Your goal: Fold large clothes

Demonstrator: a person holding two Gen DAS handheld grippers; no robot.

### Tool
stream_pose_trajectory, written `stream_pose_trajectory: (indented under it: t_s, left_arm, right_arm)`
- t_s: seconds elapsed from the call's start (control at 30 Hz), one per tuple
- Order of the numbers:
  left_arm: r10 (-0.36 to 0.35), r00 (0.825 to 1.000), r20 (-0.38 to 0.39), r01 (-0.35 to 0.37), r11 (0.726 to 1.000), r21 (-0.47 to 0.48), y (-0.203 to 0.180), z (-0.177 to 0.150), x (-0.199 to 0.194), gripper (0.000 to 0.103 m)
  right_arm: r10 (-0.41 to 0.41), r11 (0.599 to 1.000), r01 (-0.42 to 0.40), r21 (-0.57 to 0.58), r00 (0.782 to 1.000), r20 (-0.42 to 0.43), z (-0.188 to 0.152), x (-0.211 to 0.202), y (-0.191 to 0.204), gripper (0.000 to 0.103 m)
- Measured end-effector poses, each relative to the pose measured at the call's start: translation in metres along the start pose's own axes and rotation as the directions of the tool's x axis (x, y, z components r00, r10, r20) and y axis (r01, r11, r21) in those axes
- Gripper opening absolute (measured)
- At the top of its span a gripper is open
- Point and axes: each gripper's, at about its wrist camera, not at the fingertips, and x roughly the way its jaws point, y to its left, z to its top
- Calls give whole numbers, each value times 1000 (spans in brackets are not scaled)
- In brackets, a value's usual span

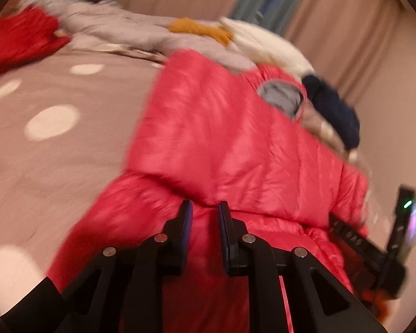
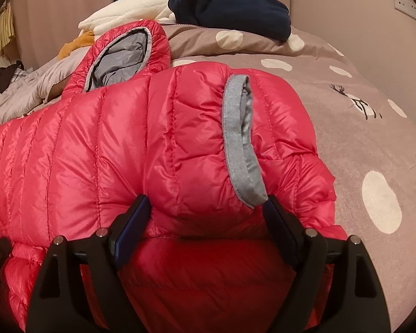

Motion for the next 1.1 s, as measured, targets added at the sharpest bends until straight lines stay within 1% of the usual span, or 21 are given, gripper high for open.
stream_pose_trajectory:
  t_s: [0.03, 0.07, 0.1, 0.13, 0.17, 0.2, 0.27, 0.33, 0.4, 0.43, 0.47, 0.53, 0.57, 0.6, 0.63, 0.77, 0.83, 0.9, 0.93, 1.03, 1.1]
  left_arm:
    - [20, 999, 31, -18, 999, -48, 7, 2, -10, 29]
    - [55, 998, 34, -52, 996, -70, 9, 7, -14, 38]
    - [85, 996, 31, -82, 993, -88, 10, 12, -19, 38]
    - [85, 996, 41, -81, 992, -99, 9, 17, -25, 38]
    - [71, 995, 76, -64, 994, -88, 6, 20, -34, 38]
    - [81, 992, 96, -76, 995, -62, 3, 21, -39, 38]
    - [148, 983, 109, -149, 989, 2, -5, 21, -47, 38]
    - [158, 982, 103, -161, 986, 28, -7, 18, -51, 38]
    - [115, 990, 83, -118, 993, 30, -5, 16, -53, 38]
    - [107, 992, 69, -109, 994, 29, -5, 15, -54, 38]
    - [115, 992, 54, -117, 993, 31, -4, 15, -54, 38]
    - [160, 986, 37, -162, 986, 50, -5, 16, -57, 38]
    - [192, 980, 45, -195, 979, 61, -4, 14, -62, 38]
    - [204, 978, 52, -207, 976, 63, -3, 12, -66, 38]
    - [202, 978, 55, -205, 977, 59, -1, 12, -70, 38]
    - [135, 990, 29, -136, 990, 20, 10, 14, -85, 41]
    - [135, 990, 47, -136, 991, 18, 12, 16, -91, 45]
    - [151, 986, 65, -152, 988, 11, 14, 19, -98, 52]
    - [157, 985, 73, -157, 988, -1, 16, 20, -102, 53]
    - [143, 985, 92, -140, 989, -39, 19, 26, -109, 60]
    - [141, 985, 102, -135, 989, -59, 20, 28, -112, 69]
  right_arm:
    - [-1, 1000, 1, -2, 1000, -1, 0, 0, 0, 84]
    - [-5, 1000, 5, -6, 1000, 0, 0, -1, 1, 85]
    - [-9, 1000, 9, -10, 1000, 0, 0, -1, 2, 85]
    - [-14, 1000, 14, -16, 1000, 2, 0, -1, 3, 85]
    - [-17, 1000, 17, -19, 1000, 2, 0, -1, 4, 86]
    - [-16, 1000, 16, -18, 1000, 3, 0, -2, 4, 86]
    - [-16, 1000, 16, -17, 1000, 4, 0, -1, 4, 86]
    - [-21, 1000, 21, -23, 1000, 2, 0, -1, 4, 86]
    - [-14, 1000, 14, -18, 1000, 8, 0, -1, 3, 87]
    - [-5, 1000, 5, -10, 1000, 6, -1, 0, 1, 87]
    - [-4, 1000, 4, -9, 1000, 3, 0, 0, 0, 87]
    - [-17, 1000, 17, -19, 1000, 7, -1, 0, 3, 87]
    - [-24, 999, 24, -23, 1000, 9, -1, 0, 3, 87]
    - [-30, 999, 30, -26, 1000, 8, -1, 0, 5, 87]
    - [-37, 999, 37, -31, 999, 4, -1, 1, 6, 87]
    - [-69, 996, 69, -53, 998, -2, 0, 2, 11, 87]
    - [-78, 995, 77, -57, 997, -2, 0, 3, 11, 87]
    - [-86, 994, 86, -63, 996, -2, 0, 3, 12, 87]
    - [-87, 994, 87, -63, 996, -2, 0, 3, 12, 87]
    - [-82, 995, 82, -58, 997, -2, 0, 3, 11, 88]
    - [-77, 996, 77, -53, 997, 0, 0, 3, 9, 88]
